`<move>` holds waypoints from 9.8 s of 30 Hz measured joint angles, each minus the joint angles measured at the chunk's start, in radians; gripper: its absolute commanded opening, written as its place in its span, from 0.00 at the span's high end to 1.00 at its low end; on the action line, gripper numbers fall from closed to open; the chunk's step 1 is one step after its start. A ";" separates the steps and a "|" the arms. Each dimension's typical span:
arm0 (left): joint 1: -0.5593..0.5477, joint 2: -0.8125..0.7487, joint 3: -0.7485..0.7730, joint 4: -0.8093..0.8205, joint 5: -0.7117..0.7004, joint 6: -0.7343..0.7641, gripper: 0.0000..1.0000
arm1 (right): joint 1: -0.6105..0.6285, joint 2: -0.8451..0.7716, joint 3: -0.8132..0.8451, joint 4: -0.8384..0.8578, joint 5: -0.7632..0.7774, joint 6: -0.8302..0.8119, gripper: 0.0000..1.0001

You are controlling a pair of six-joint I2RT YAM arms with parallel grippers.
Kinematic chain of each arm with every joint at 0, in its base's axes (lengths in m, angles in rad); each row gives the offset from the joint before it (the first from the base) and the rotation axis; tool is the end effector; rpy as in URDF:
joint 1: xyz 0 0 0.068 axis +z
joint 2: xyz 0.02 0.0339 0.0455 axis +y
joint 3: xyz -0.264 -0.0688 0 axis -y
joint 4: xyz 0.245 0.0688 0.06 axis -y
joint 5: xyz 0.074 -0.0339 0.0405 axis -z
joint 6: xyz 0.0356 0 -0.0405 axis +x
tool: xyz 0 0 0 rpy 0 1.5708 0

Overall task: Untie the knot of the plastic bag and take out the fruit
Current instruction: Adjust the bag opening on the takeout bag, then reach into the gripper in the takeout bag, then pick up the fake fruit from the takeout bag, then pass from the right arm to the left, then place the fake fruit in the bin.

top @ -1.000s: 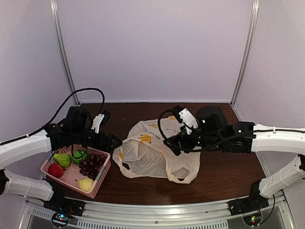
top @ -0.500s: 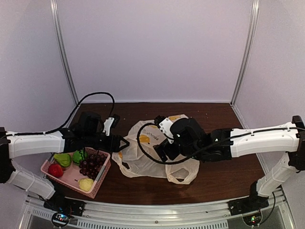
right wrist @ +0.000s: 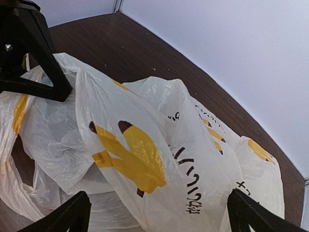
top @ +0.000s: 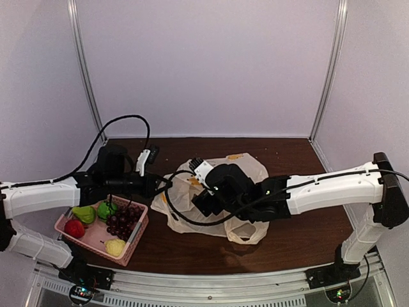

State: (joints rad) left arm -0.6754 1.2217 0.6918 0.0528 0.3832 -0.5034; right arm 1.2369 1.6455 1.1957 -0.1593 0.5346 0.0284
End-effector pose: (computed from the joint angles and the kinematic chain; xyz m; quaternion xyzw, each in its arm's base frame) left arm 0.1997 -0.1770 0.2404 0.1707 0.8269 -0.4190 0.3339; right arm 0.1391 0.3457 0.2644 -0.3853 0.7731 0.0749 0.4982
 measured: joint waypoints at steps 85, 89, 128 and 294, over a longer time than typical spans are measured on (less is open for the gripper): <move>-0.005 0.002 0.114 -0.208 0.134 0.018 1.00 | -0.280 0.359 0.131 0.200 -0.387 0.320 0.43; -0.005 0.018 0.114 -0.208 0.139 0.027 1.00 | -0.295 0.430 0.179 0.182 -0.378 0.317 0.37; -0.005 0.214 0.195 -0.074 -0.016 -0.055 1.00 | -0.312 0.069 -0.039 0.291 -0.537 0.303 0.68; 0.725 -0.328 0.101 -0.690 -0.471 0.042 0.78 | -0.655 -0.578 -0.292 -0.068 -0.236 0.217 0.00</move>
State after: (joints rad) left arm 0.0494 0.8932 0.7929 -0.6376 -0.0875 -0.4614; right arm 0.5823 1.0679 0.9035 -0.2276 0.2985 0.2455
